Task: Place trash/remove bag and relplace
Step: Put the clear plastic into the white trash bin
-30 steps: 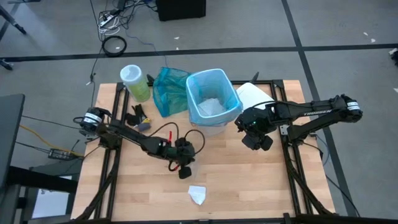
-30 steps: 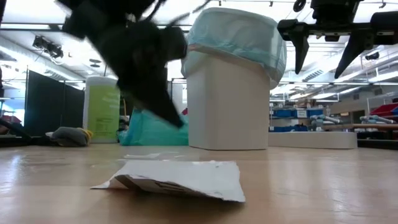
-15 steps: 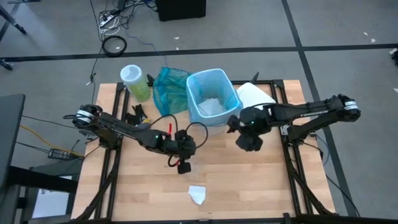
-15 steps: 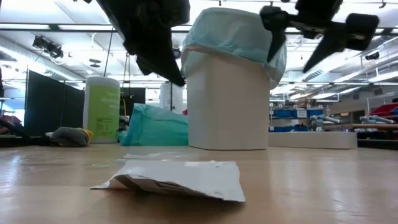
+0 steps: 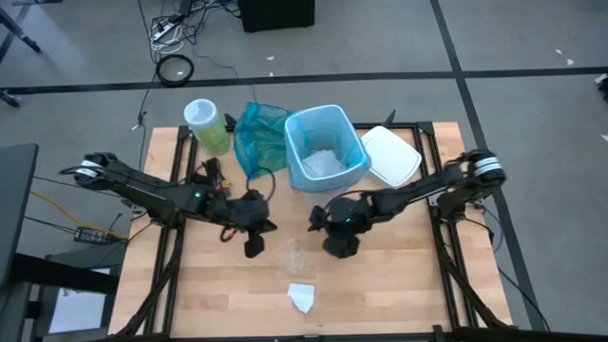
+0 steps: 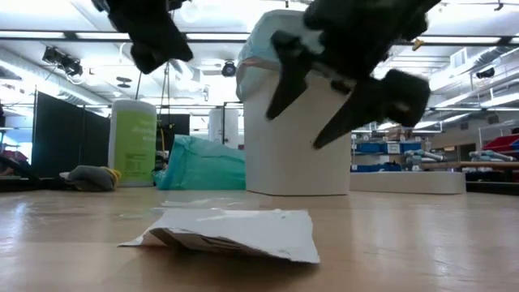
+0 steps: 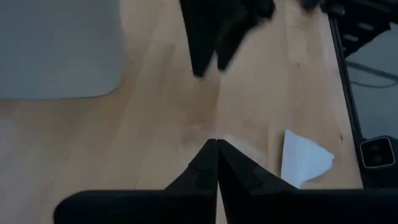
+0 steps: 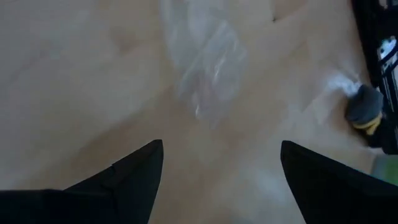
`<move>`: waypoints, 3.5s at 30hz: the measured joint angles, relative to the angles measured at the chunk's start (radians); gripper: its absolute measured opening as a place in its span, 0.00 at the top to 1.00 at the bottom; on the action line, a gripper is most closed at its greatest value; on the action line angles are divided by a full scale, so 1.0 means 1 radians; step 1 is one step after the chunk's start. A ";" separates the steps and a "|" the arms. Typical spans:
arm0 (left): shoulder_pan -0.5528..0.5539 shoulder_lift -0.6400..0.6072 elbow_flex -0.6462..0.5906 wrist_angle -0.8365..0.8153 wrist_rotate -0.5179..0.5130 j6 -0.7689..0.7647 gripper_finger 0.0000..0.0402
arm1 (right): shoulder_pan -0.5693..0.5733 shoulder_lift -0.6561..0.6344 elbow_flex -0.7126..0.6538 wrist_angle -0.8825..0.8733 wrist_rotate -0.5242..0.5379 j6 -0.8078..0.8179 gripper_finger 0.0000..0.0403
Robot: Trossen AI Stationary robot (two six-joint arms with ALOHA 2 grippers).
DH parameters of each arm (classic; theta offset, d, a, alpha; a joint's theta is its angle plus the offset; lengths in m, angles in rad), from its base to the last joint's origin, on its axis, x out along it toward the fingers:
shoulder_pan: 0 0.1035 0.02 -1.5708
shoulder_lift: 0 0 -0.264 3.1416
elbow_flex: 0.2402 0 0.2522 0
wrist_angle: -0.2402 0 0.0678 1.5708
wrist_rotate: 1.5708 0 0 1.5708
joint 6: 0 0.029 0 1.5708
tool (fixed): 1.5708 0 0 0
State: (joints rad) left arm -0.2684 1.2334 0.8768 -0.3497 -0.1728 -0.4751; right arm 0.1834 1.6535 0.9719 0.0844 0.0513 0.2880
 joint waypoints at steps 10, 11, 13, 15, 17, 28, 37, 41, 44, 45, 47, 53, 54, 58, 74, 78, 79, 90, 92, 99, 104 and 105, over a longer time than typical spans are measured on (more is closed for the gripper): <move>0.000 -0.107 -0.070 -0.057 -0.011 -0.005 0.97 | 0.011 0.222 0.191 0.025 -0.049 0.061 0.23; 0.000 -0.108 -0.070 -0.055 -0.011 -0.005 0.97 | 0.011 0.241 0.214 0.026 -0.053 0.061 0.23; 0.000 -0.116 -0.074 -0.089 -0.011 -0.004 0.97 | 0.011 0.265 0.251 0.026 -0.052 0.060 0.23; 0.000 -0.118 -0.072 -0.089 -0.012 -0.001 0.97 | 0.011 0.294 0.286 0.028 -0.053 0.060 0.23; -0.001 -0.130 -0.074 -0.117 -0.011 0.016 0.97 | 0.008 0.320 0.306 0.026 -0.052 0.060 0.24; -0.002 -0.189 -0.072 -0.120 -0.020 0.048 0.97 | 0.003 0.419 0.322 -0.033 -0.137 0.174 0.27; -0.002 -0.193 -0.072 -0.120 -0.021 0.050 0.97 | 0.003 0.420 0.322 -0.236 -0.127 0.239 0.62; -0.002 -0.193 -0.072 -0.125 -0.022 0.059 0.96 | 0.000 0.421 0.321 -0.256 -0.128 0.262 0.88; -0.002 -0.193 -0.072 -0.130 -0.022 0.077 0.96 | -0.002 0.421 0.321 -0.258 -0.128 0.284 0.97; -0.002 -0.193 -0.072 -0.135 -0.023 0.078 0.96 | -0.003 0.421 0.321 -0.259 -0.128 0.292 0.98; -0.002 -0.193 -0.072 -0.147 -0.024 0.078 0.96 | -0.003 0.418 0.320 -0.260 -0.127 0.300 0.99; -0.002 -0.194 -0.072 -0.173 -0.025 0.078 0.96 | -0.004 0.347 0.318 -0.304 -0.079 0.313 1.00; -0.002 -0.195 -0.072 -0.175 -0.025 0.080 0.96 | -0.004 0.331 0.316 -0.328 -0.054 0.312 1.00; -0.002 -0.195 -0.072 -0.177 -0.029 0.107 0.96 | -0.009 0.260 0.317 -0.407 0.024 0.312 1.00; -0.002 -0.195 -0.072 -0.178 -0.061 0.144 0.96 | 0.000 0.064 0.319 -0.513 0.037 0.175 0.88; -0.002 -0.195 -0.072 -0.177 -0.061 0.149 0.96 | -0.007 0.128 0.319 -0.477 -0.023 0.154 0.68; -0.002 -0.195 -0.071 -0.178 -0.061 0.149 0.96 | -0.008 0.147 0.319 -0.469 -0.033 0.154 0.63; -0.002 -0.195 -0.071 -0.180 -0.062 0.148 0.96 | -0.024 0.273 0.318 -0.364 -0.047 0.160 0.39; -0.002 -0.195 -0.071 -0.181 -0.062 0.152 0.96 | -0.033 0.278 0.318 -0.351 -0.046 0.159 0.40; -0.002 -0.194 -0.071 -0.182 -0.065 0.155 0.96 | -0.078 0.277 0.318 -0.347 -0.037 0.153 0.46; -0.002 -0.194 -0.071 -0.182 -0.065 0.155 0.96 | -0.088 0.277 0.318 -0.346 -0.053 0.142 0.46; -0.002 -0.194 -0.071 -0.182 -0.065 0.155 0.96 | -0.087 0.277 0.318 -0.346 -0.055 0.134 0.46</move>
State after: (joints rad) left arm -0.2702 1.0389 0.8055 -0.5315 -0.2379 -0.3199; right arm 0.0959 1.9308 1.2903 -0.2618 -0.0032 0.4218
